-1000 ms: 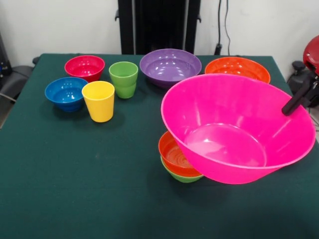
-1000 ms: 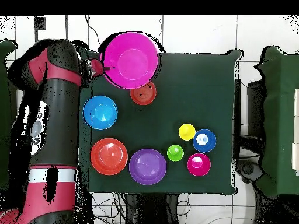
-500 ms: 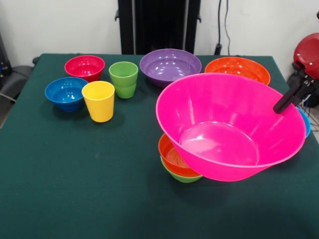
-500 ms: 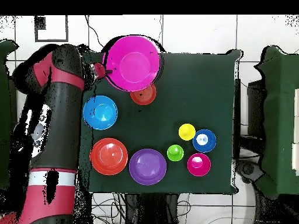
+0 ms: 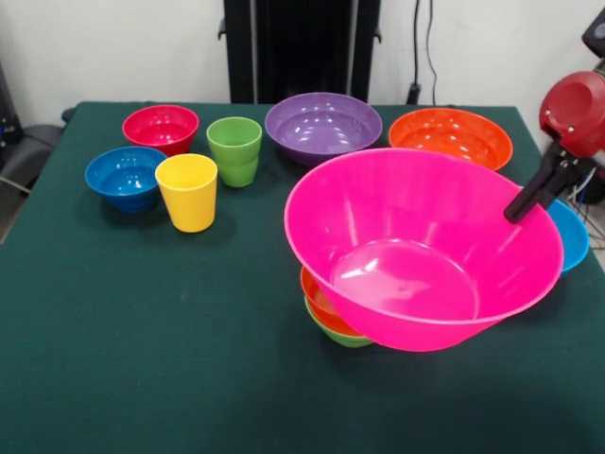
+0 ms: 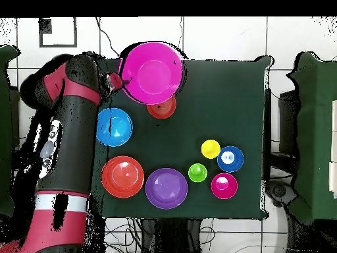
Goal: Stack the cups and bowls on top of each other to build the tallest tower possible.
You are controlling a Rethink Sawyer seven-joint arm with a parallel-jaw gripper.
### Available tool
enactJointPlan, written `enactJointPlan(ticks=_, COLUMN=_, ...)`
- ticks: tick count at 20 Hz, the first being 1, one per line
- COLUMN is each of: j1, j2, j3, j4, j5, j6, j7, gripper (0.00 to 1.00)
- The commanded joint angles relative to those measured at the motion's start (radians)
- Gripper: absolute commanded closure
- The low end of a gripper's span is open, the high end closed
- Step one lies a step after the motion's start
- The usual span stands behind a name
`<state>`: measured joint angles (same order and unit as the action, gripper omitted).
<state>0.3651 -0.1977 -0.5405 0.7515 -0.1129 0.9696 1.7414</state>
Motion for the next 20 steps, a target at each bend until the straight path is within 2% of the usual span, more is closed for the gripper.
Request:
enactJointPlan(ticks=1, j1=-0.007, j2=-0.034, j3=0.124, j4=0.156, j5=-0.014, j6=-0.098, j7=0.059, gripper=1.00)
enactJointPlan(ticks=5, j1=0.000, j2=-0.058, j3=0.123, j4=0.213, j5=-0.017, j6=-0.140, j7=0.067, gripper=1.00)
enactJointPlan(ticks=20, j1=0.020, j2=-0.091, j3=0.105, j4=0.279, j5=-0.028, j6=-0.166, j7=0.076, gripper=1.00)
